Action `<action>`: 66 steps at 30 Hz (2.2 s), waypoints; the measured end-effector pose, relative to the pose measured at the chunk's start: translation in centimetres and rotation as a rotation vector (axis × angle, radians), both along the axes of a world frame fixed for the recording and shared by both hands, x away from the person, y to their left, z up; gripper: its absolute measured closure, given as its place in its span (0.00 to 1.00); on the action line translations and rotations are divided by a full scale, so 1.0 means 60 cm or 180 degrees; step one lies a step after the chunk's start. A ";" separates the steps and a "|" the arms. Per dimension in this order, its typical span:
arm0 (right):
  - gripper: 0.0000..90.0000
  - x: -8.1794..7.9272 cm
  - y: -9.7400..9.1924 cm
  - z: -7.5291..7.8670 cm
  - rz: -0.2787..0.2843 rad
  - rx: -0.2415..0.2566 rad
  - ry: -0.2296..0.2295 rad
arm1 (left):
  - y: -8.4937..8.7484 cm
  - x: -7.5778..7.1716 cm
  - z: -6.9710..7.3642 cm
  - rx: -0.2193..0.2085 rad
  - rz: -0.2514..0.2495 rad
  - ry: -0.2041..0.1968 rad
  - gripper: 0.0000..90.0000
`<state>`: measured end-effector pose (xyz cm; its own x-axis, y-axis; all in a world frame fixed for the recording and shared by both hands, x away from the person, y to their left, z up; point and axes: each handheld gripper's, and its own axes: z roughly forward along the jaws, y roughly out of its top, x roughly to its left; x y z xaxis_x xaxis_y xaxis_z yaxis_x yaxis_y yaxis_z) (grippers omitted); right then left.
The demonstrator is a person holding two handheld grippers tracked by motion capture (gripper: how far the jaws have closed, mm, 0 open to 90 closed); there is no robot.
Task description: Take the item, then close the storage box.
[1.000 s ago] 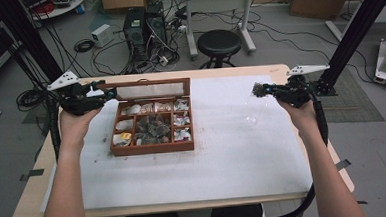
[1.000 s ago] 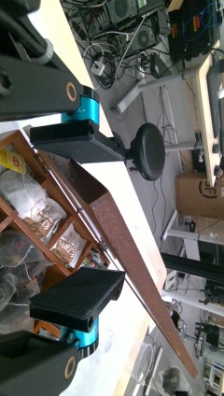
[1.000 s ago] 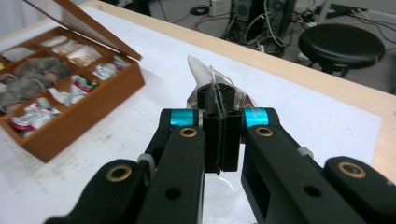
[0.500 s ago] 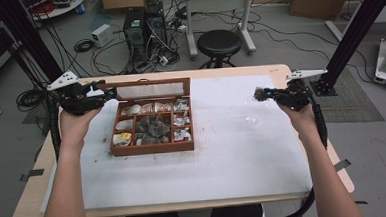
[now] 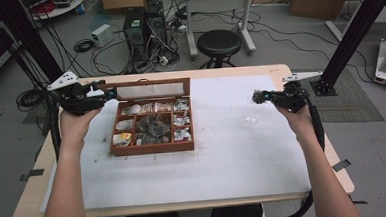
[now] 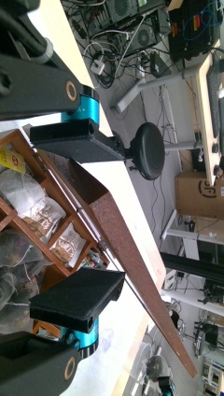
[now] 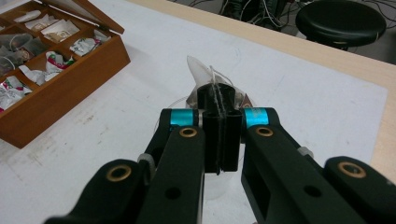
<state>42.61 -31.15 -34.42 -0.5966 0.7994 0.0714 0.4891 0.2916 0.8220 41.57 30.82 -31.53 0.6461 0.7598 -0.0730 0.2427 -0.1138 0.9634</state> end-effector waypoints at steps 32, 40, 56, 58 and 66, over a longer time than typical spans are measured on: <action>0.58 -0.017 0.002 0.016 -0.0058 0.0240 -0.0183 | 0.000 -0.002 -0.001 0.0010 -0.0006 0.0005 0.40; 0.52 -0.025 0.010 0.023 -0.0034 0.0303 -0.0236 | 0.000 -0.002 -0.002 0.0011 -0.0008 -0.0003 0.40; 0.50 -0.029 0.032 0.040 0.0059 0.0319 -0.0306 | 0.000 -0.006 -0.004 0.0016 -0.0030 0.0001 0.40; 0.50 -0.030 0.036 0.041 0.0077 0.0327 -0.0308 | 0.000 -0.008 -0.005 0.0024 -0.0036 -0.0002 0.40; 0.49 -0.027 0.044 0.044 0.0107 0.0353 -0.0323 | 0.000 -0.017 -0.011 0.0041 -0.0047 0.0010 0.39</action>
<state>40.97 -28.52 -31.78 -0.6316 0.7693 0.0961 0.3932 0.2111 0.8949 40.54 30.83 -32.21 0.6570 0.7510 -0.0653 0.2439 -0.1298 0.9611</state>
